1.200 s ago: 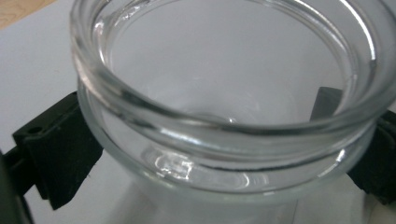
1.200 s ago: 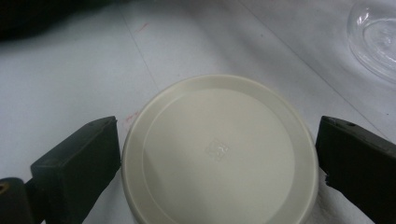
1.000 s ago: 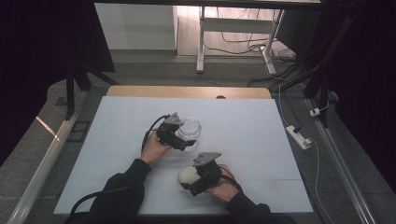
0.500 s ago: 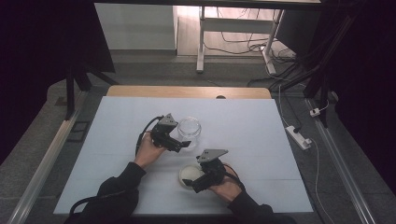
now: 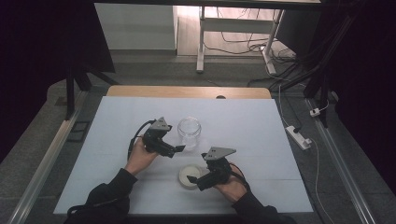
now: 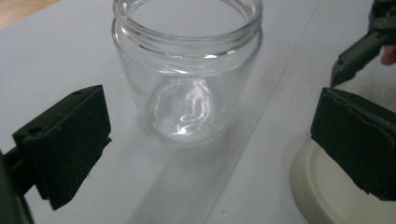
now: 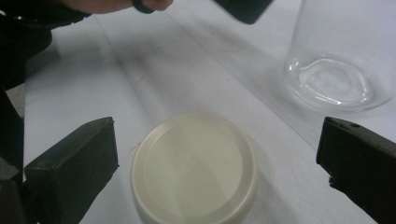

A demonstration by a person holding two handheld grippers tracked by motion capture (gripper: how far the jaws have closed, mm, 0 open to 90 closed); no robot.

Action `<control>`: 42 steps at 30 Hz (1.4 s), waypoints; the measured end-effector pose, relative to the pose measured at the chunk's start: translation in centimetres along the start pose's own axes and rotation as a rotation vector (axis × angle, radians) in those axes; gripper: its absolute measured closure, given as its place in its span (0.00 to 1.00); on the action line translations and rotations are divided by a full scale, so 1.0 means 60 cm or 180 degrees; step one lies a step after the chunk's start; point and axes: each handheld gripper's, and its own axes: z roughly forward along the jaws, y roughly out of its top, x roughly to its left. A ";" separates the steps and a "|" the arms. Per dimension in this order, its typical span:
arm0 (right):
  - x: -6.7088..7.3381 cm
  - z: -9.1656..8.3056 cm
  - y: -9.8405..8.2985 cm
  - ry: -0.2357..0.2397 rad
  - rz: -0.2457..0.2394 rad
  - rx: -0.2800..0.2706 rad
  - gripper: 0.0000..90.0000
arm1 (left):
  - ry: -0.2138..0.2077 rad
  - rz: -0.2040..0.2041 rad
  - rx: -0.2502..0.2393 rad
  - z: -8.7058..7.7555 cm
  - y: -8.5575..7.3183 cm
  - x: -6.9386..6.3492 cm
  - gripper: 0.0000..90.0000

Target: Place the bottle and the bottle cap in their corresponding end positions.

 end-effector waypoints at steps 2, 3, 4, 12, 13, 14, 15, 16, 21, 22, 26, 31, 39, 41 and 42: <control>0.001 -0.006 0.001 -0.0016 0.0022 -0.0031 0.00 | 0.0001 -0.0005 -0.0014 -0.008 -0.003 -0.005 0.00; 0.000 -0.009 0.001 -0.0025 0.0023 -0.0042 0.00 | -0.0011 -0.0012 -0.0016 -0.012 -0.004 -0.008 0.00; 0.000 -0.012 0.001 -0.0040 0.0027 -0.0057 0.00 | -0.0010 -0.0019 -0.0014 -0.016 -0.006 -0.011 0.00; -0.002 -0.038 0.001 -0.0142 0.0040 -0.0059 0.00 | -0.0007 -0.0023 -0.0075 -0.059 -0.024 -0.037 0.00; -0.002 -0.042 0.001 -0.0158 0.0039 -0.0067 0.00 | -0.0002 -0.0023 -0.0084 -0.065 -0.027 -0.039 0.00; -0.002 -0.046 0.001 -0.0171 0.0033 -0.0074 0.00 | -0.0007 -0.0034 -0.0095 -0.071 -0.030 -0.042 0.00; -0.003 -0.050 0.000 -0.0185 0.0031 -0.0077 0.00 | -0.0015 -0.0039 -0.0103 -0.075 -0.032 -0.044 0.00; -0.003 -0.052 0.000 -0.0197 0.0030 -0.0084 0.00 | -0.0014 -0.0055 -0.0123 -0.082 -0.036 -0.047 0.00; -0.005 -0.076 -0.005 -0.0264 0.0063 -0.0129 0.00 | -0.0032 -0.0110 -0.0146 -0.107 -0.052 -0.059 0.00; -0.005 -0.081 -0.006 -0.0288 0.0071 -0.0140 0.00 | -0.0036 -0.0144 -0.0167 -0.112 -0.056 -0.061 0.00; -0.008 -0.101 -0.013 -0.0357 0.0096 -0.0175 0.00 | -0.0006 -0.0201 -0.0180 -0.131 -0.072 -0.069 0.00; -0.009 -0.129 -0.025 -0.0468 0.0131 -0.0218 0.00 | 0.0046 -0.0267 -0.0181 -0.153 -0.094 -0.079 0.00; -0.014 -0.168 -0.056 -0.0669 0.0238 -0.0238 0.00 | 0.0198 -0.0391 -0.0218 -0.194 -0.133 -0.092 0.00; -0.016 -0.177 -0.066 -0.0736 0.0257 -0.0220 0.00 | 0.0245 -0.0427 -0.0228 -0.205 -0.145 -0.095 0.00; -0.017 -0.182 -0.070 -0.0766 0.0282 -0.0218 0.00 | 0.0276 -0.0445 -0.0227 -0.211 -0.150 -0.096 0.00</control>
